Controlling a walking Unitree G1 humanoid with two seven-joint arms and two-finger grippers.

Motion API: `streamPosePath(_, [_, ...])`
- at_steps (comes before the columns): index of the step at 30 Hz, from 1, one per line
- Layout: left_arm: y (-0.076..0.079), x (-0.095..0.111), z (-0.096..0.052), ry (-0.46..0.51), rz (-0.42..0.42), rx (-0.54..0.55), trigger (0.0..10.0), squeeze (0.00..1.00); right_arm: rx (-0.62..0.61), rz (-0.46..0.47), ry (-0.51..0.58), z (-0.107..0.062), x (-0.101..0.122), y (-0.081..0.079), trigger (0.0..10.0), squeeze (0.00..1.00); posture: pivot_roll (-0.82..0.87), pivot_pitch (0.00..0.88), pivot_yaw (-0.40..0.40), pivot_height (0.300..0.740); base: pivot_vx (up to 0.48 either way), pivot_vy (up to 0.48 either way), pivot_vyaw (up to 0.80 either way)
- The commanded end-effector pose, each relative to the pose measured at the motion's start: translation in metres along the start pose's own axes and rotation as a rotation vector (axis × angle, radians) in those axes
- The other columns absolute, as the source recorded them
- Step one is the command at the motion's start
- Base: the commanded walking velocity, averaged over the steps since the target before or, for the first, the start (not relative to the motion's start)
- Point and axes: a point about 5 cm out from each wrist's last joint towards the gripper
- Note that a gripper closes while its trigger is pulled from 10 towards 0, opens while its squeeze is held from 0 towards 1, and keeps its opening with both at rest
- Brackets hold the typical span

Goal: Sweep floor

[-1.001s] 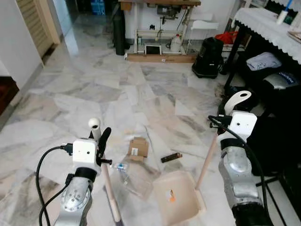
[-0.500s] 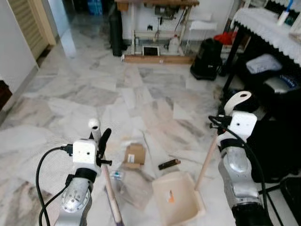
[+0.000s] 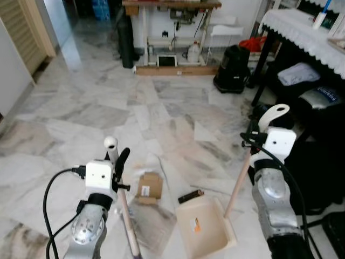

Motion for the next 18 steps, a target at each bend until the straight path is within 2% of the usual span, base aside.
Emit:
streamPosePath(1, [-0.002,0.007,0.002,0.032,0.008,0.009,10.0,0.00,-0.012,0.018,0.030,0.003,0.007,0.002,10.0,0.00,-0.02,0.086,-0.036,0.740,0.296,0.000,0.00])
streamPosePath(13, [-0.005,0.007,0.005,0.035,0.017,-0.017,10.0,0.00,-0.052,0.014,0.005,0.014,0.002,0.008,10.0,0.00,-0.03,0.144,-0.045,0.740,0.000,0.000,0.00])
streamPosePath(18, [-0.008,0.002,0.005,0.012,0.023,-0.067,10.0,0.00,-0.097,0.028,-0.037,0.018,-0.009,0.016,10.0,0.00,-0.04,0.185,-0.054,0.740,0.000,0.000,0.00])
Point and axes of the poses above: a point about 5 cm out from each wrist's last joint towards the gripper, its own z axis pointing out of the wrist towards the gripper, its own x axis along the axis of the wrist's last joint, y = z × x, and after that the axes turned 12 degrees about z, right-handed
